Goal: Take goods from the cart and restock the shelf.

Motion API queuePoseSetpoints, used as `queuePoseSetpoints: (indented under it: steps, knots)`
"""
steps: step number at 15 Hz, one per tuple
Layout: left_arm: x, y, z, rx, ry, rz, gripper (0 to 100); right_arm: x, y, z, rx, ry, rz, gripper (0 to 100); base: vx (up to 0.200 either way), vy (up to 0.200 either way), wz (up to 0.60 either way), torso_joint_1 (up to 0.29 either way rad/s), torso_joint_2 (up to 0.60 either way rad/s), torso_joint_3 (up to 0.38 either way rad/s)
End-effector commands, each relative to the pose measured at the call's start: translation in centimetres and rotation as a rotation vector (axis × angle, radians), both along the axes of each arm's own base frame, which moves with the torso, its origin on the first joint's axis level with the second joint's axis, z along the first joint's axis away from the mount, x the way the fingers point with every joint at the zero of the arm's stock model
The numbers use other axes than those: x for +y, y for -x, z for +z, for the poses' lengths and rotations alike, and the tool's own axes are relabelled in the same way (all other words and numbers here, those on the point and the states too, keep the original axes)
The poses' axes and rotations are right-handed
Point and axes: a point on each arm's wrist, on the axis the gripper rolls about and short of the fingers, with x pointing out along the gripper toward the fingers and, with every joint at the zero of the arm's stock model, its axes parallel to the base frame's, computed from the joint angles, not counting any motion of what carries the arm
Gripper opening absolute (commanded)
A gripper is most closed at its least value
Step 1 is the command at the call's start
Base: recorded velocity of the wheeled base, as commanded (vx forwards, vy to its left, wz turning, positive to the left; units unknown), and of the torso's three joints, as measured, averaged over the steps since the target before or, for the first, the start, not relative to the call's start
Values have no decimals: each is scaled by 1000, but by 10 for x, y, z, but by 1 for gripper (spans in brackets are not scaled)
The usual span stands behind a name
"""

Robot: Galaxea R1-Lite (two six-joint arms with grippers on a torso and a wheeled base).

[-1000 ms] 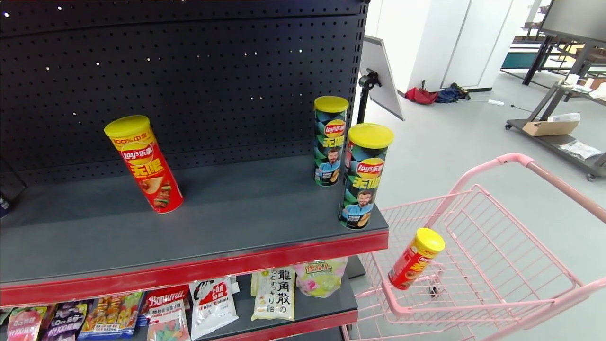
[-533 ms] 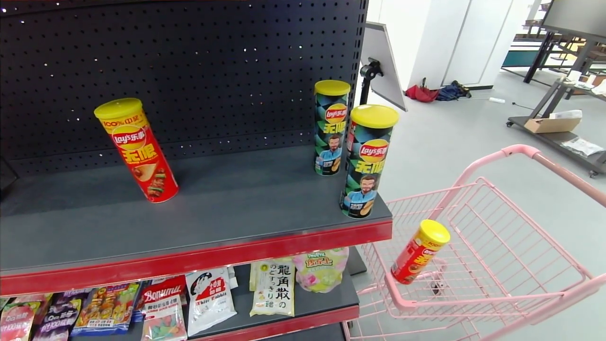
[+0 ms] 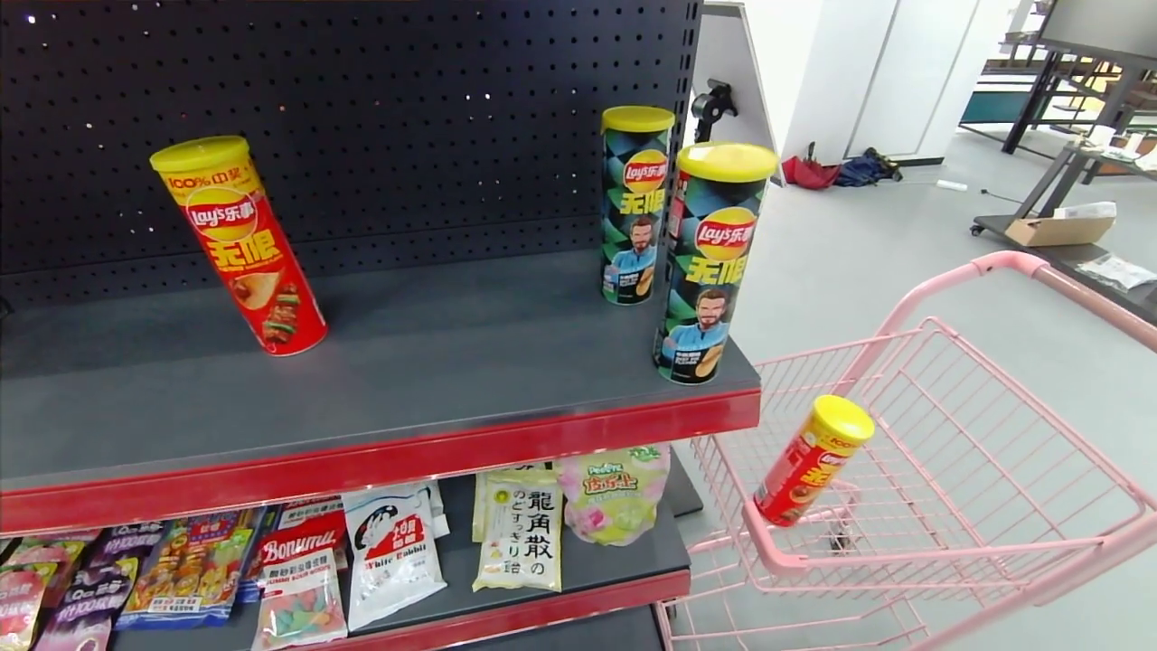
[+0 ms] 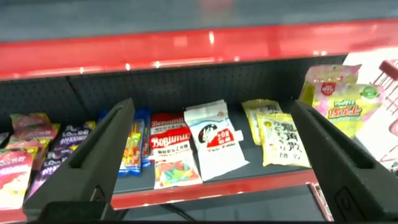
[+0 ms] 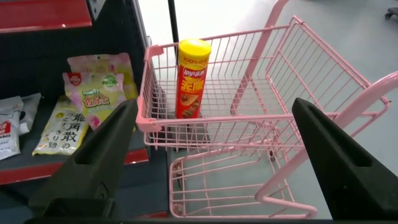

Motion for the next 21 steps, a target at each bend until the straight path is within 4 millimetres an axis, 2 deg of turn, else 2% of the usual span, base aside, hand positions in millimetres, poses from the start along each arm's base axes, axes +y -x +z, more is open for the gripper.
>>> queuePoseSetpoints:
  steps: [1,6,12,13,14,15,16,17,19,21]
  knots:
    - [0,0,0,1,0,1,100,0,0,0,0,-1,-1,100,0,0,0,-188,515,320]
    - [0,0,0,1,1,1,100,0,0,0,0,-1,-1,100,0,0,0,-175,494,319]
    - [0,0,0,1,1,1,100,1,-6,6,66,-2,-30,100,0,0,0,-20,56,39]
    - [0,0,0,1,0,1,100,0,-7,49,11,-18,-36,100,0,0,0,0,0,0]
    - [0,0,0,1,1,1,100,0,-33,129,-27,-185,-34,100,0,0,0,0,0,0]
    - [0,0,0,1,0,1,100,0,-55,162,-9,-259,7,100,0,0,0,0,0,0]
    - [0,0,0,1,0,1,100,1,-70,161,47,-248,52,100,0,0,0,0,0,0]
    - [0,0,0,1,1,1,100,8,-106,135,220,-205,118,100,0,0,0,0,0,0]
    - [0,0,0,1,0,1,100,16,-161,98,342,-227,140,100,0,0,0,0,0,0]
    - [0,0,0,1,0,-1,100,30,-196,54,413,-238,199,100,0,0,0,0,0,0]
